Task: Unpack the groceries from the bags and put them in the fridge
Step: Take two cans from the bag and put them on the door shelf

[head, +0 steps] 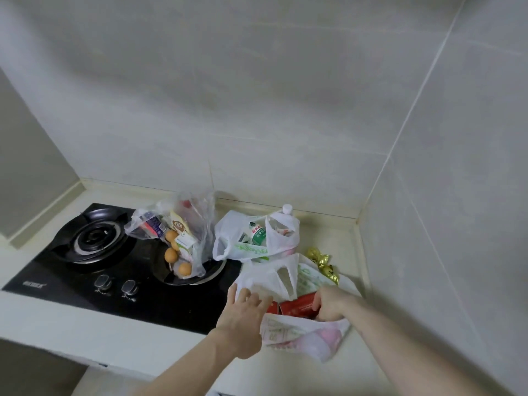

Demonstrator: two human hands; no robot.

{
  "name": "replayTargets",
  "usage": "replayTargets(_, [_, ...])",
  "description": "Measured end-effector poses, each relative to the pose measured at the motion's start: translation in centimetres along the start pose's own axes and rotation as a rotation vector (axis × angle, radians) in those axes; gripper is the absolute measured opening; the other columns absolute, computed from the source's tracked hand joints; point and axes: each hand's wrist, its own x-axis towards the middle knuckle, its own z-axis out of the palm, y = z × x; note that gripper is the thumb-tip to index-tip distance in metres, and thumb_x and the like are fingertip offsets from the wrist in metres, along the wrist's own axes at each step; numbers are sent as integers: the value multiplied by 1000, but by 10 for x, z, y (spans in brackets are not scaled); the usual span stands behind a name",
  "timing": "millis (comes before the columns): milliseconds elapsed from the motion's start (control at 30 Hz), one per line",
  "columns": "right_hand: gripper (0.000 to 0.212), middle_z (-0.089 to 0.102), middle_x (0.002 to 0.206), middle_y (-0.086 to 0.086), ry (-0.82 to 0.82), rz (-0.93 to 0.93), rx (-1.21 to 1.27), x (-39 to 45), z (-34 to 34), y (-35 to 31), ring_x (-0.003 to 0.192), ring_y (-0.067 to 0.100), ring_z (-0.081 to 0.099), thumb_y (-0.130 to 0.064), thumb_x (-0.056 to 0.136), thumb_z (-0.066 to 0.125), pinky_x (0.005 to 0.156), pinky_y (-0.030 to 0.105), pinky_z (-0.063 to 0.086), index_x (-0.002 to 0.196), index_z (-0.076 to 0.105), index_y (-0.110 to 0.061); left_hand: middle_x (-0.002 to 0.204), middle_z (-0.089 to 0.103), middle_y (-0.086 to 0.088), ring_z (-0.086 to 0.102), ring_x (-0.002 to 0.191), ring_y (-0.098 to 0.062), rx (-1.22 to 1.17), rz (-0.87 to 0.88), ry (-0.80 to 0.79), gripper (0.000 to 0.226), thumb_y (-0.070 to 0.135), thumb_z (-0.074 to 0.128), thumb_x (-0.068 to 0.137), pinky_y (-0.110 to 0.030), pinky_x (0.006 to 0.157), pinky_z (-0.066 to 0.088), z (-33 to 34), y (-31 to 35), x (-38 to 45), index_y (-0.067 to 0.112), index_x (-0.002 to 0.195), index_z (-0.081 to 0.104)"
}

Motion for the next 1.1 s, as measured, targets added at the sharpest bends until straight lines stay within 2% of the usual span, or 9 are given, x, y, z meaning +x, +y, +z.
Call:
replayTargets(100, [26, 69, 108, -5, 168, 2, 47, 12, 6, 1, 93, 15, 63, -17, 85, 67, 82, 29, 56, 109, 70, -27, 138, 42, -13, 30, 135, -37, 31, 8, 9, 45, 32, 55, 89, -60, 124, -6, 9, 1, 1, 22, 132, 59])
replayTargets(167, [39, 66, 118, -9, 252, -35, 46, 20, 12, 1, 107, 15, 64, -27, 83, 74, 84, 28, 52, 120, 64, -32, 136, 41, -11, 29, 135, -35, -2, 5, 56, 36, 28, 54, 87, -58, 125, -7, 16, -2, -1, 21, 120, 67])
replayTargets(300, [75, 52, 149, -8, 188, -79, -39, 46, 30, 8, 138, 22, 49, -51, 74, 75, 112, 42, 45, 142, 49, -37, 143, 36, -7, 23, 141, -30, -22, 4, 126, 46, 25, 51, 81, -55, 124, -13, 24, -7, -7, 26, 125, 64])
replayTargets(500, [75, 29, 157, 10, 142, -46, -251, 45, 30, 2, 147, 36, 29, -46, 85, 73, 122, 54, 23, 151, 41, -30, 150, 31, -3, 16, 145, -30, -95, 6, 96, 61, 23, 47, 79, -56, 125, -7, 22, 3, -14, 30, 138, 57])
replayTargets(600, [67, 39, 154, 7, 152, -54, -268, 45, 31, -2, 144, 34, 36, -39, 87, 71, 120, 53, 26, 147, 44, -27, 147, 42, -2, 26, 141, -30, -119, 21, 104, 53, 29, 42, 81, -51, 125, 1, 19, 2, -17, 27, 129, 65])
replayTargets(733, [37, 67, 117, -4, 180, -64, -180, 40, 25, -1, 115, 22, 62, -19, 86, 67, 100, 37, 45, 119, 55, -28, 132, 60, 3, 40, 131, -25, -176, 78, 166, 53, 38, 28, 86, -41, 115, 23, 13, 2, -9, 24, 110, 73])
replayTargets(867, [48, 68, 106, -10, 249, -13, 46, 24, 1, -1, 98, 15, 66, -42, 67, 80, 84, 30, 51, 109, 59, -34, 115, 66, -2, 56, 113, -27, -242, 109, 72, 37, 29, 40, 86, -36, 103, 37, 9, 6, 19, 18, 108, 68])
replayTargets(967, [59, 69, 102, -13, 347, 58, 229, 8, -12, 3, 89, 13, 63, -49, 54, 85, 81, 28, 51, 107, 62, -36, 116, 68, -9, 63, 109, -34, -280, 28, -71, 30, 19, 45, 92, -41, 94, 49, 4, 14, 51, 17, 114, 66])
replayTargets(1100, [62, 70, 93, -16, 455, 45, 378, -15, -19, 14, 84, 9, 68, -54, 50, 88, 72, 29, 56, 104, 64, -36, 129, 59, -13, 61, 117, -33, -145, -50, -173, 32, 15, 54, 95, -39, 92, 49, 10, 18, 85, 12, 127, 55])
